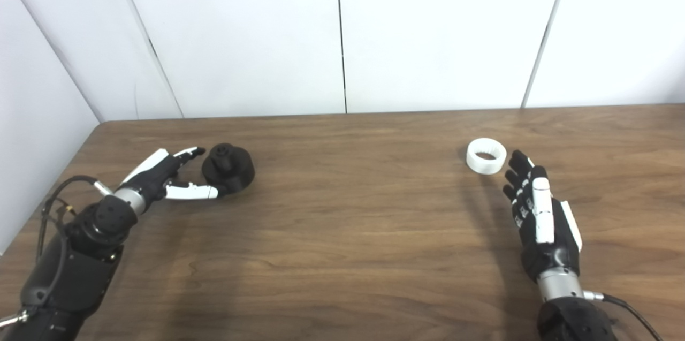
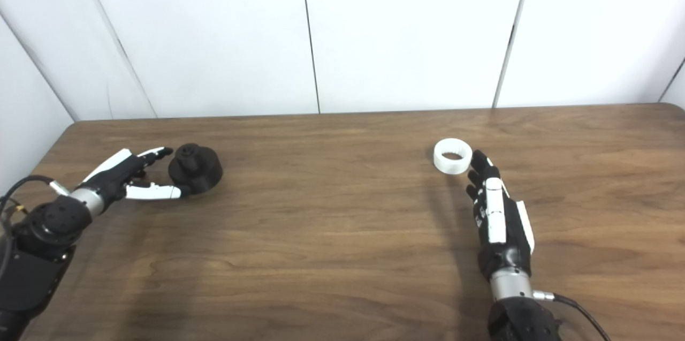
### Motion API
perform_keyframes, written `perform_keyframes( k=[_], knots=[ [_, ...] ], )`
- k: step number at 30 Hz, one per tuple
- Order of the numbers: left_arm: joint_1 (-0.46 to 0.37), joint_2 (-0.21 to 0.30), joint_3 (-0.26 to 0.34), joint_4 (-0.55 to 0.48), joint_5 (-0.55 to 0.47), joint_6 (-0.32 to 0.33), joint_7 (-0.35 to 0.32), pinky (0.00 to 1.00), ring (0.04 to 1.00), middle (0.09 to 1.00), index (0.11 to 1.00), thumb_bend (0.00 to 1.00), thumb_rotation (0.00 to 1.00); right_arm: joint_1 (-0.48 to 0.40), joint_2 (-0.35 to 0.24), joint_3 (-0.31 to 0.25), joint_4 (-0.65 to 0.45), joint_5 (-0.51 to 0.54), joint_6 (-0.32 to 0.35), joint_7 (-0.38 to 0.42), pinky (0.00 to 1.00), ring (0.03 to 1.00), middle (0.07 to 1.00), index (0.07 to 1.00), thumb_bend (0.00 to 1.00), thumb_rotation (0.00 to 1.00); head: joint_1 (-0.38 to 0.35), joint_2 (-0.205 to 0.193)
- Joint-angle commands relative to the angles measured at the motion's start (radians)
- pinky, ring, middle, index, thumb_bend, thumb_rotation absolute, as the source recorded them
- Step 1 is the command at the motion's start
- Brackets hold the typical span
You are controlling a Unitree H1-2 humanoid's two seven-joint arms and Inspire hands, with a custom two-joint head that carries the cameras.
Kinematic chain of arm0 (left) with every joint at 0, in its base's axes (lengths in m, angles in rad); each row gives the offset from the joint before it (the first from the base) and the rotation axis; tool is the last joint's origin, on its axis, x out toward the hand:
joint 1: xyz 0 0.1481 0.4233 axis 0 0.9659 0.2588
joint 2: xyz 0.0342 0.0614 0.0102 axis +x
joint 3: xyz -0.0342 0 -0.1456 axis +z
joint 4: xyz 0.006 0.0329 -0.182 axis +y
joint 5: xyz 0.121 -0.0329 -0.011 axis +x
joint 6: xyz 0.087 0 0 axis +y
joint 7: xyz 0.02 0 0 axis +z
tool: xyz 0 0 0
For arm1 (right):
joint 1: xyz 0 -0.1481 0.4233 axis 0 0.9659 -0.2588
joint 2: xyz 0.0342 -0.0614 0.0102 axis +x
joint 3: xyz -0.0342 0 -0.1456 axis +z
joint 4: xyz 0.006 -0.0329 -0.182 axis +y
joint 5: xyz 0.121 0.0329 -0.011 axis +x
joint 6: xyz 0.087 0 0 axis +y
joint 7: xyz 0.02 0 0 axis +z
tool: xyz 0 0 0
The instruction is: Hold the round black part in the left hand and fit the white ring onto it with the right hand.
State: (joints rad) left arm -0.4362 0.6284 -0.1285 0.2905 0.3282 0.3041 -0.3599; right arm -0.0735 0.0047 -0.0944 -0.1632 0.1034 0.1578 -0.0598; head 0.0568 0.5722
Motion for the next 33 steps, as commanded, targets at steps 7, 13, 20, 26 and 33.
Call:
perform_keyframes(
  k=[7, 13, 20, 26, 33],
  knots=[
    [-0.092, 0.032, -0.019, 0.034, 0.026, -0.014, -0.012, 0.96, 1.000, 0.997, 0.972, 1.00, 0.41, -0.019, 0.001, 0.003, -0.031, -0.007, -0.016, -0.001, 0.97, 0.966, 0.950, 0.917, 0.49, 1.00, -0.003, 0.000],
    [-0.117, 0.027, -0.037, 0.048, 0.037, 0.001, -0.014, 0.96, 1.000, 1.000, 0.969, 1.00, 0.40, -0.018, 0.000, 0.001, -0.030, -0.014, -0.017, -0.003, 0.97, 0.970, 0.948, 0.913, 0.50, 1.00, -0.002, 0.002],
    [-0.134, 0.016, -0.055, 0.052, 0.049, -0.003, -0.013, 0.96, 1.000, 1.000, 0.967, 1.00, 0.41, -0.017, 0.000, 0.000, -0.032, -0.015, -0.013, -0.005, 0.98, 0.978, 0.952, 0.915, 0.50, 1.00, -0.004, 0.002],
    [-0.142, 0.006, -0.065, 0.057, 0.052, -0.011, -0.012, 0.96, 1.000, 0.994, 0.966, 1.00, 0.42, -0.016, -0.005, 0.001, -0.032, -0.025, -0.014, -0.006, 0.97, 0.977, 0.954, 0.914, 0.51, 1.00, -0.005, 0.001],
    [-0.147, -0.004, -0.074, 0.058, 0.059, -0.014, -0.015, 0.97, 1.000, 0.991, 0.958, 1.00, 0.42, -0.013, -0.003, -0.004, -0.034, -0.022, -0.012, -0.006, 0.97, 0.983, 0.949, 0.914, 0.53, 0.99, -0.008, 0.003]
  ],
)
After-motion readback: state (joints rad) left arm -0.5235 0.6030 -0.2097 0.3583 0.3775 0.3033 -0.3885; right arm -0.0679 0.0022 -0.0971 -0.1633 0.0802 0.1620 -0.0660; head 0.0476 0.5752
